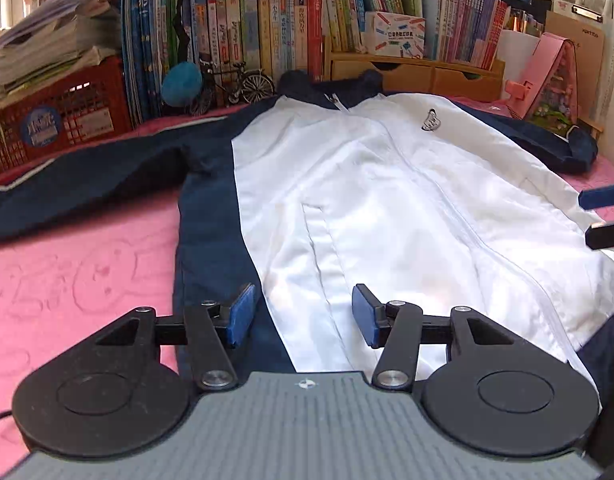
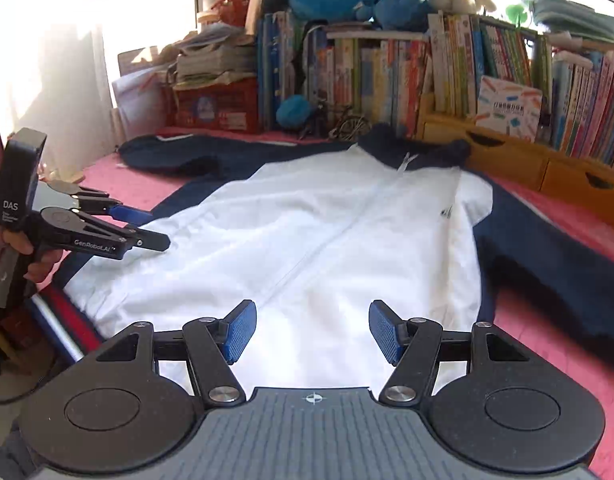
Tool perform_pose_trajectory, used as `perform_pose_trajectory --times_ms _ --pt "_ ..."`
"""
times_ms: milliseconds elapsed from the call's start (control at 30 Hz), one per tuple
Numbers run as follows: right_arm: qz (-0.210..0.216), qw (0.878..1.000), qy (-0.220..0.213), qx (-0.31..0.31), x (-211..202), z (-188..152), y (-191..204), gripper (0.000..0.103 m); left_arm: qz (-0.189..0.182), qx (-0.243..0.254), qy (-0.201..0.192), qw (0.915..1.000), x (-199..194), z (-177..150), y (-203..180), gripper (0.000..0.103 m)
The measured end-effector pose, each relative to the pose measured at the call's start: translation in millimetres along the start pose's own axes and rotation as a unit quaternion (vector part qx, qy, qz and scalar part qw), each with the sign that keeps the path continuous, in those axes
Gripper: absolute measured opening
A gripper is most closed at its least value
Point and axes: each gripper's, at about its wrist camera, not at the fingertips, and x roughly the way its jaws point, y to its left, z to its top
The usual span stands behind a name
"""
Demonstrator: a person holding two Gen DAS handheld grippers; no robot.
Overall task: Fold clothes
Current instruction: 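Release the collar and move the right gripper to the sleeve, then grasp the sleeve cuff with the right gripper, pull outward, release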
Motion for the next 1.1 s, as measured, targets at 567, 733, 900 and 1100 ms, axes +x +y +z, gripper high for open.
perform_pose_trajectory --times_ms 567,733,900,1100 --pt "-0.260 0.946 -0.058 0.186 -74 -75 -94 0.067 0.091 0.013 -0.047 0.9947 -35 19 2 0.065" --pt "-0.312 0.873 -0.098 0.362 -67 -63 -225 0.080 0.040 0.022 -0.055 0.9975 3 55 -36 0.065" --pt "-0.401 0.825 -0.066 0.392 -21 -45 -322 0.089 0.045 0.039 -0.022 0.9980 43 51 -59 0.065" --pt "-0.474 0.815 -0.001 0.334 -2 -40 -368 0.024 0.053 0.006 -0.009 0.9985 55 37 -53 0.073"
